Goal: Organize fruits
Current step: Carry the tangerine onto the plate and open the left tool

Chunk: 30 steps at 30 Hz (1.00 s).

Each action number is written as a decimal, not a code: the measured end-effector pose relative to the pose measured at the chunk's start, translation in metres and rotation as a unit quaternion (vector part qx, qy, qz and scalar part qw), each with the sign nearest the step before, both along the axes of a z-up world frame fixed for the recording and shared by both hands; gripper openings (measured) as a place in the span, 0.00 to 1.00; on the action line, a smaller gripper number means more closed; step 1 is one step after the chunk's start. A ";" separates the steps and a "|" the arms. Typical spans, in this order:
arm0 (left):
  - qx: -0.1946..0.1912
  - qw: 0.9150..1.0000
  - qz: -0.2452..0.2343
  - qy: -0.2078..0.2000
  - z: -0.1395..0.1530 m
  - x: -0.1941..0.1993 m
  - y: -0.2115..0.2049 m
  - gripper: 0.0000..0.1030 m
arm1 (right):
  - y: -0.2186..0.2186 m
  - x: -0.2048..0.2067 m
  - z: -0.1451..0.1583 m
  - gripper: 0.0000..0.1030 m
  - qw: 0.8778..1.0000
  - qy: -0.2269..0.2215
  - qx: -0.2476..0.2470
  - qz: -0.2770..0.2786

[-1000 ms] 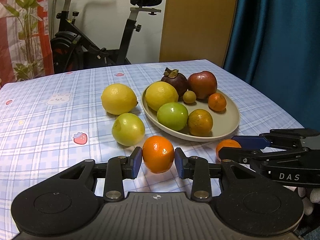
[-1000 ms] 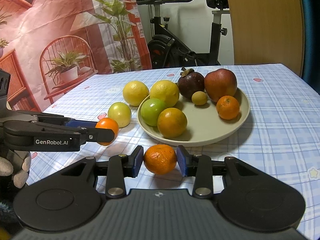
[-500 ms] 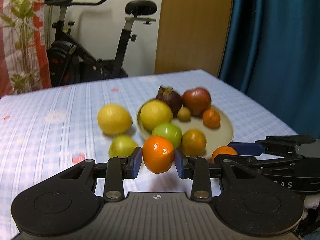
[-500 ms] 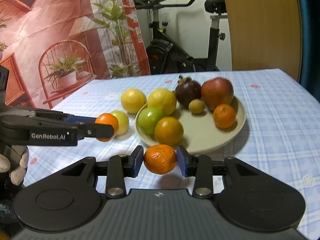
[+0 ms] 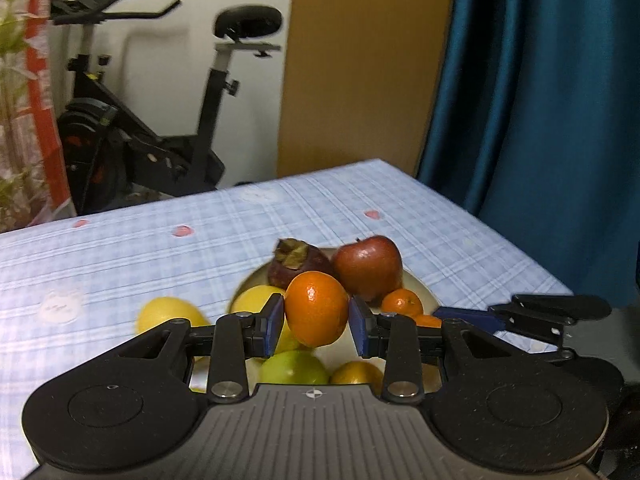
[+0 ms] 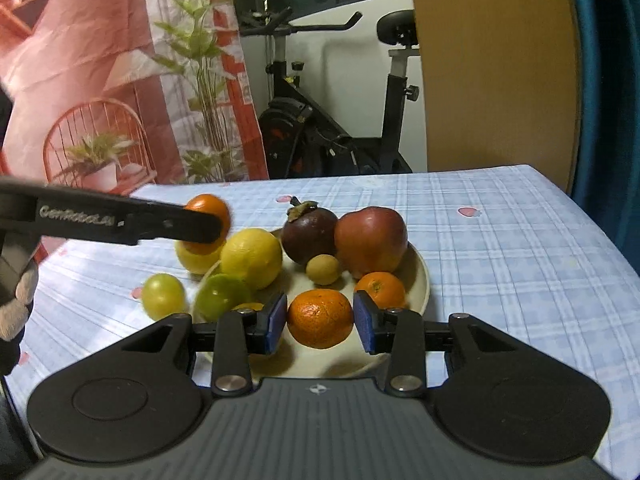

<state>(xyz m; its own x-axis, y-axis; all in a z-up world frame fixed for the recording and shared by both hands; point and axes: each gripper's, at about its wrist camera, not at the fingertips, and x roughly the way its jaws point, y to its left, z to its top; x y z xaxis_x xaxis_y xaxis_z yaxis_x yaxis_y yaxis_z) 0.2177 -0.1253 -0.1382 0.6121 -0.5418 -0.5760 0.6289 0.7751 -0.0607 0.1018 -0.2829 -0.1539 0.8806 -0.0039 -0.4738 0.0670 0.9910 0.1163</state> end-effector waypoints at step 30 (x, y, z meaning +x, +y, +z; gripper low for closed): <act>0.006 0.998 -0.026 0.057 -0.016 0.033 -0.021 0.37 | -0.002 0.049 -0.018 0.38 0.994 0.017 -0.084 0.070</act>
<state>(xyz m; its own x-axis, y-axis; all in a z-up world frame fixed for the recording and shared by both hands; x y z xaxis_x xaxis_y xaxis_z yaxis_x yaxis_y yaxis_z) 0.2503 -0.1460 -0.1543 0.5143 -0.5628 -0.6472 0.6573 0.7433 -0.1241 0.1510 -0.2846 -0.1715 0.8614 0.0365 -0.5067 -0.0723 0.9961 -0.0510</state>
